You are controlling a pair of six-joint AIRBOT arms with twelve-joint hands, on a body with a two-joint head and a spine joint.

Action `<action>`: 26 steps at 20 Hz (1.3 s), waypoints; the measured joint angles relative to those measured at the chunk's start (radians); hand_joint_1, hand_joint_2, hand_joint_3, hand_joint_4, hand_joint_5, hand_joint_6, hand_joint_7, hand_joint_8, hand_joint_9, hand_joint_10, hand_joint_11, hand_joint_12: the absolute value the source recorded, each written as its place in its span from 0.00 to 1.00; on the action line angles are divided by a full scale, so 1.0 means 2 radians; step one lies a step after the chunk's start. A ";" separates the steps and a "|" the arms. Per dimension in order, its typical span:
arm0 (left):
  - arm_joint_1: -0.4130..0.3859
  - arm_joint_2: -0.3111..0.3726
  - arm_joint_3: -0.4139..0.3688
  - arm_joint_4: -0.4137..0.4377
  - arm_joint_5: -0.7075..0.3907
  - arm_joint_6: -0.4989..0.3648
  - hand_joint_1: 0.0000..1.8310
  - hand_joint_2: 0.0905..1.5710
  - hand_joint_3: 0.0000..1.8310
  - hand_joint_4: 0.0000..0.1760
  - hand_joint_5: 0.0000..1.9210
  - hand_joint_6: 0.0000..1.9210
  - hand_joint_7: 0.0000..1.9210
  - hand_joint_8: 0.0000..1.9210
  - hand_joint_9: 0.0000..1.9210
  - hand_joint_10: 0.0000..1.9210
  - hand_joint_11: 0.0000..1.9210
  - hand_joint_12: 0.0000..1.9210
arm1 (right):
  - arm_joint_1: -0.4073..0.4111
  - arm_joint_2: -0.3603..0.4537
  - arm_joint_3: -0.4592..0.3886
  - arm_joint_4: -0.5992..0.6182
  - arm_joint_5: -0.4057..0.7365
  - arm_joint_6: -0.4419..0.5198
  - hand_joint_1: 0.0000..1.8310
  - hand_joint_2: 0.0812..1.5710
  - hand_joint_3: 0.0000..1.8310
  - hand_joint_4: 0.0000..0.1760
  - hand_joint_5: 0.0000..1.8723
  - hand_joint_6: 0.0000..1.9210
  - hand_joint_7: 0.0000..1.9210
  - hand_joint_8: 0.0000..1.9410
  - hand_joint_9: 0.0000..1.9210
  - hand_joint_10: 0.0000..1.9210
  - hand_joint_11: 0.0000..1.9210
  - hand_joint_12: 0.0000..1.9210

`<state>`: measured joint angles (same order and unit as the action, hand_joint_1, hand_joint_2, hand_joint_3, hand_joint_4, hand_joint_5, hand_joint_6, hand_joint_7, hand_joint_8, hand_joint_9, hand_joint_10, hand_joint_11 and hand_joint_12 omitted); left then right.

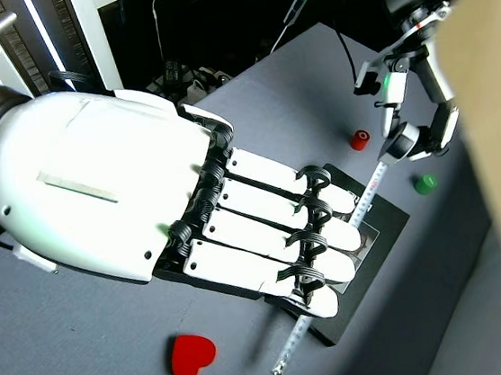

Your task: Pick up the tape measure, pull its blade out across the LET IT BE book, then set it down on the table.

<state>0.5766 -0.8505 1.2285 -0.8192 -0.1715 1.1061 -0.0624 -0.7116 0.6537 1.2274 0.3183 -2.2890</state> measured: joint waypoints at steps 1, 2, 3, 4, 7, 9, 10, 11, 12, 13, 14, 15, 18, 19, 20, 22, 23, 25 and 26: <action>0.000 0.000 0.003 0.000 0.001 0.000 0.74 0.73 0.00 0.00 0.42 0.56 0.44 0.65 0.41 0.74 0.38 0.71 | -0.002 0.000 -0.002 -0.014 0.003 0.009 0.09 0.61 0.00 0.33 0.03 0.00 0.01 0.00 0.02 0.00 0.00 0.22; 0.001 0.000 0.004 0.000 0.000 0.000 0.74 0.73 0.00 0.00 0.43 0.55 0.44 0.65 0.41 0.75 0.38 0.71 | -0.004 0.000 -0.003 -0.018 0.003 0.015 0.09 0.61 0.00 0.33 0.03 0.00 0.01 0.00 0.02 0.00 0.00 0.22; 0.003 0.000 0.006 0.000 -0.001 0.000 0.74 0.73 0.00 0.00 0.43 0.55 0.44 0.65 0.41 0.75 0.38 0.71 | -0.008 -0.001 -0.007 -0.033 0.011 0.023 0.09 0.61 0.00 0.33 0.03 0.00 0.01 0.00 0.02 0.00 0.00 0.22; 0.005 0.000 0.009 0.000 0.000 0.000 0.74 0.73 0.00 0.00 0.43 0.55 0.44 0.65 0.41 0.75 0.38 0.71 | -0.016 -0.002 -0.010 -0.054 0.022 0.036 0.08 0.61 0.00 0.33 0.03 0.00 0.01 0.00 0.02 0.00 0.00 0.22; 0.010 -0.001 0.018 -0.002 0.001 0.000 0.74 0.74 0.00 0.00 0.41 0.57 0.43 0.65 0.41 0.75 0.38 0.71 | -0.038 -0.001 -0.024 -0.128 0.048 0.093 0.09 0.62 0.00 0.33 0.03 0.00 0.01 0.00 0.02 0.00 0.00 0.25; 0.016 -0.001 0.022 -0.004 0.000 0.000 0.74 0.74 0.00 0.00 0.42 0.57 0.43 0.65 0.41 0.75 0.38 0.71 | -0.038 -0.001 -0.029 -0.137 0.059 0.110 0.09 0.62 0.00 0.33 0.03 0.00 0.02 0.00 0.03 0.00 0.00 0.25; 0.020 -0.001 0.024 -0.004 0.000 0.000 0.74 0.74 0.00 0.00 0.43 0.57 0.43 0.66 0.41 0.75 0.38 0.71 | -0.040 0.000 -0.031 -0.139 0.072 0.124 0.09 0.62 0.00 0.33 0.03 0.00 0.02 0.00 0.03 0.00 0.00 0.26; 0.021 -0.001 0.025 -0.004 0.001 0.000 0.74 0.74 0.00 0.00 0.42 0.57 0.43 0.65 0.41 0.75 0.38 0.70 | -0.040 0.002 -0.031 -0.142 0.079 0.126 0.10 0.61 0.00 0.33 0.03 0.00 0.02 0.00 0.03 0.00 0.00 0.26; 0.023 -0.001 0.026 -0.005 0.001 -0.001 0.74 0.74 0.00 0.00 0.42 0.57 0.44 0.65 0.41 0.75 0.37 0.70 | -0.040 0.004 -0.031 -0.143 0.084 0.126 0.10 0.61 0.00 0.33 0.03 0.00 0.02 0.00 0.03 0.00 0.00 0.26; 0.026 -0.002 0.027 -0.006 -0.001 0.000 0.74 0.74 0.00 0.00 0.42 0.57 0.44 0.65 0.41 0.75 0.37 0.70 | -0.040 0.005 -0.031 -0.143 0.087 0.126 0.10 0.61 0.00 0.32 0.03 0.00 0.03 0.00 0.03 0.00 0.00 0.25; 0.028 -0.002 0.027 -0.006 0.000 -0.001 0.74 0.74 0.00 0.00 0.41 0.57 0.44 0.65 0.41 0.75 0.37 0.71 | -0.040 0.005 -0.031 -0.143 0.086 0.126 0.10 0.62 0.00 0.32 0.03 0.00 0.03 0.00 0.03 0.00 0.00 0.25; 0.032 -0.003 0.027 -0.005 -0.001 -0.001 0.74 0.74 0.00 0.00 0.41 0.58 0.44 0.65 0.41 0.75 0.37 0.71 | -0.043 0.005 -0.031 -0.143 0.086 0.126 0.10 0.62 0.00 0.32 0.04 0.00 0.04 0.00 0.03 0.00 0.00 0.26; 0.040 -0.004 0.031 -0.002 0.002 -0.002 0.74 0.73 0.00 0.00 0.43 0.55 0.45 0.63 0.41 0.75 0.38 0.70 | -0.043 0.005 -0.032 -0.144 0.083 0.127 0.13 0.61 0.00 0.32 0.05 0.00 0.04 0.00 0.04 0.00 0.00 0.26; 0.045 -0.004 0.034 0.001 0.001 -0.002 0.74 0.73 0.00 0.00 0.43 0.56 0.45 0.62 0.41 0.75 0.38 0.70 | -0.043 0.005 -0.032 -0.145 0.083 0.128 0.12 0.61 0.00 0.31 0.05 0.00 0.04 0.00 0.04 0.00 0.00 0.26; 0.049 -0.003 0.036 0.002 -0.002 -0.002 0.74 0.73 0.00 0.00 0.43 0.56 0.45 0.62 0.41 0.74 0.38 0.70 | -0.043 0.007 -0.032 -0.145 0.080 0.127 0.11 0.62 0.00 0.30 0.05 0.00 0.04 0.00 0.04 0.00 0.00 0.26; 0.058 -0.003 0.039 0.002 -0.004 -0.004 0.74 0.73 0.00 0.00 0.43 0.56 0.45 0.62 0.42 0.74 0.38 0.70 | -0.043 0.010 -0.031 -0.122 0.059 0.101 0.11 0.62 0.00 0.29 0.05 0.00 0.05 0.00 0.05 0.00 0.00 0.26; 0.062 -0.003 0.039 0.002 0.000 -0.005 0.74 0.73 0.00 0.00 0.43 0.55 0.45 0.63 0.42 0.74 0.38 0.71 | -0.042 0.009 -0.031 -0.055 0.039 0.047 0.11 0.62 0.00 0.29 0.05 0.00 0.05 0.00 0.05 0.00 0.00 0.27; 0.063 -0.003 0.040 0.002 0.000 -0.006 0.74 0.73 0.00 0.00 0.43 0.55 0.45 0.63 0.42 0.74 0.38 0.71 | -0.046 0.008 -0.031 -0.038 0.019 0.037 0.11 0.62 0.00 0.28 0.05 0.00 0.05 0.00 0.05 0.00 0.00 0.27; 0.063 -0.003 0.041 0.003 -0.001 -0.005 0.74 0.73 0.00 0.00 0.43 0.55 0.45 0.63 0.42 0.74 0.39 0.71 | -0.045 0.007 -0.032 -0.042 0.019 0.036 0.11 0.62 0.00 0.28 0.05 0.00 0.05 0.00 0.05 0.00 0.00 0.27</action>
<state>0.7033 -0.8574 1.3102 -0.8139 -0.1726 1.0954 -0.1516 -0.6975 0.5903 1.1431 0.3569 -2.2169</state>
